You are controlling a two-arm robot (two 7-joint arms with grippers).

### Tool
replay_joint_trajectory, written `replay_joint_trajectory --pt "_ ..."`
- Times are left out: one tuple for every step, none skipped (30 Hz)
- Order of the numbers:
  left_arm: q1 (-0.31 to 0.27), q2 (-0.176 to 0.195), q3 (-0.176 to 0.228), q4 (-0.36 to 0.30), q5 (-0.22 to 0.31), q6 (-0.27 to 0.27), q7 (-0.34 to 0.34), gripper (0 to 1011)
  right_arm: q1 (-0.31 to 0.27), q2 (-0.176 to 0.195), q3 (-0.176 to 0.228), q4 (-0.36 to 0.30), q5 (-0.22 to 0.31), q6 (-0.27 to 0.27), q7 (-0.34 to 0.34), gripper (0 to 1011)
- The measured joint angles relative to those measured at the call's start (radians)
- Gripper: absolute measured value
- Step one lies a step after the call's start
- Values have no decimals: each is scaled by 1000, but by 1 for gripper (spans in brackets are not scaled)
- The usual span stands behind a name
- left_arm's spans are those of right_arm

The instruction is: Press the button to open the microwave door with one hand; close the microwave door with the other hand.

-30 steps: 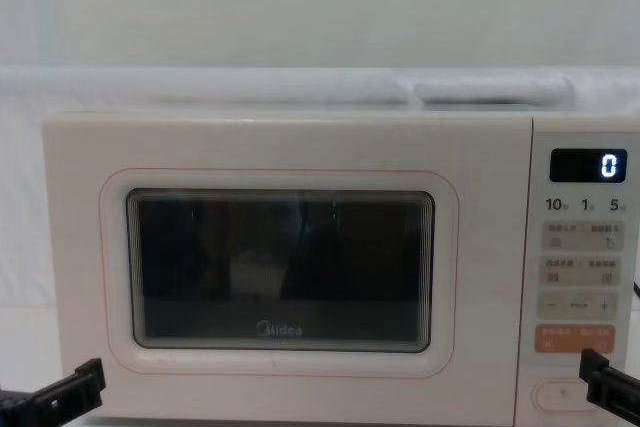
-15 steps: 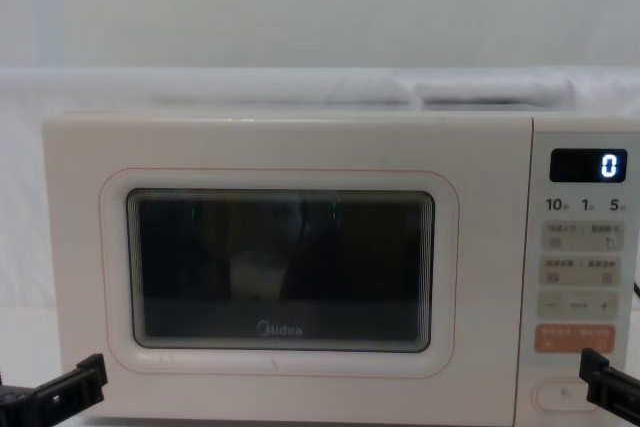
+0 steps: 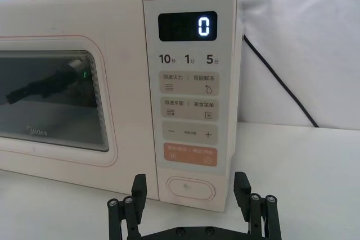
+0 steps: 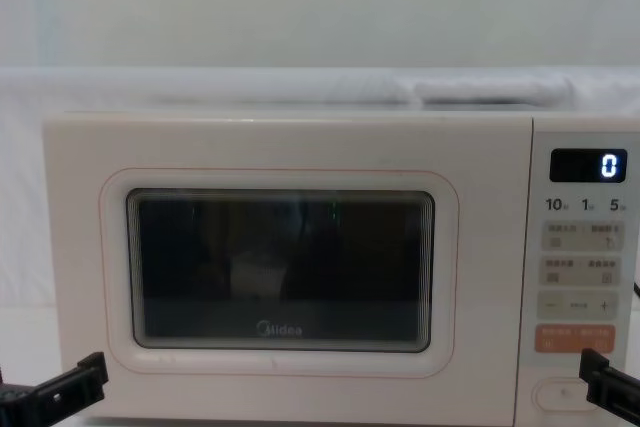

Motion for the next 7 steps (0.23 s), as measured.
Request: replay_joint_trajectory --pt "0 0 0 0 0 0 0 1001 0 0 0 0 0 0 0 1002" --pt "0 0 0 0 0 0 0 1001 0 0 0 0 0 0 0 1002" --pt "0 0 0 0 0 0 0 1001 0 0 0 0 0 0 0 1002" --pt "0 0 0 0 0 0 0 1001 0 0 0 0 0 0 0 1002" --pt "0 0 0 0 0 0 0 1001 0 0 0 0 0 0 0 1002" --pt "0 0 0 0 0 0 0 1001 0 0 0 0 0 0 0 1002" --pt "0 0 0 0 0 0 -1 1001 0 0 0 0 0 0 0 1002"
